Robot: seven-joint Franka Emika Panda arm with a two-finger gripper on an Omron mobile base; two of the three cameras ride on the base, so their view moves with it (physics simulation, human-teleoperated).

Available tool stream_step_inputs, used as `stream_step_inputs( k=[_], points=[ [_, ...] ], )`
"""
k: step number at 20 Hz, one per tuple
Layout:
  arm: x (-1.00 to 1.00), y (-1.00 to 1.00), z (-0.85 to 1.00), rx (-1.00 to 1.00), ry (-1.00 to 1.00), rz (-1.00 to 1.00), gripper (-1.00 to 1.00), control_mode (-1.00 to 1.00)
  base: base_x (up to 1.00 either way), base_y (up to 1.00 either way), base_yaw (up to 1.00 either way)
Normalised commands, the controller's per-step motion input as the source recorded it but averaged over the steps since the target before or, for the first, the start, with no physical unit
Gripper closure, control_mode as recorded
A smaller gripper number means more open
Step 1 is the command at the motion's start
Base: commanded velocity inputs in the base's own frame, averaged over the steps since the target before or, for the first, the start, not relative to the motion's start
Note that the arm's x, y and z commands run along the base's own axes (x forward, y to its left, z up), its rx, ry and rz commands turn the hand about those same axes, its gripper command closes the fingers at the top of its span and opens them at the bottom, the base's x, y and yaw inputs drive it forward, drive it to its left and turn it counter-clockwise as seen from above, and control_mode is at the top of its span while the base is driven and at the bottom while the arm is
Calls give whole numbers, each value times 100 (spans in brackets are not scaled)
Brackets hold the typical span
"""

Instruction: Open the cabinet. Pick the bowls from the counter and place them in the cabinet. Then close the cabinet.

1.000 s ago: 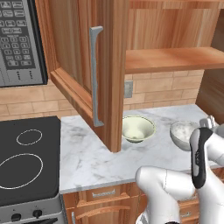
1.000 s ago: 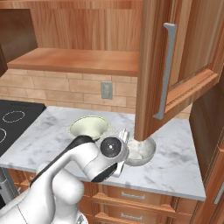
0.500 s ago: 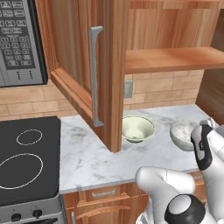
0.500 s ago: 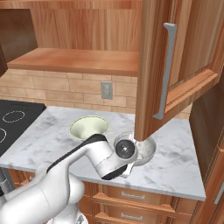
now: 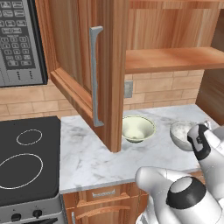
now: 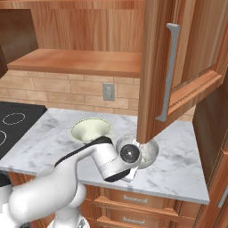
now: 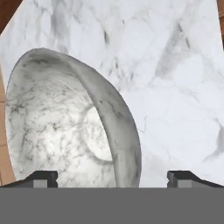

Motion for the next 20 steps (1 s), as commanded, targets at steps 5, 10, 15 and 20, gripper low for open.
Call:
stream_step_inputs(
  k=[5,10,15,20],
  points=[
    [2,0,-29,0,0,0,-100,-100,0,0,0],
    [17,1,-26,0,0,0,-100,-100,0,0,0],
    [22,6,-29,0,0,0,100,-100,0,0,0],
    [22,1,-29,0,0,0,100,-100,0,0,0]
  ],
)
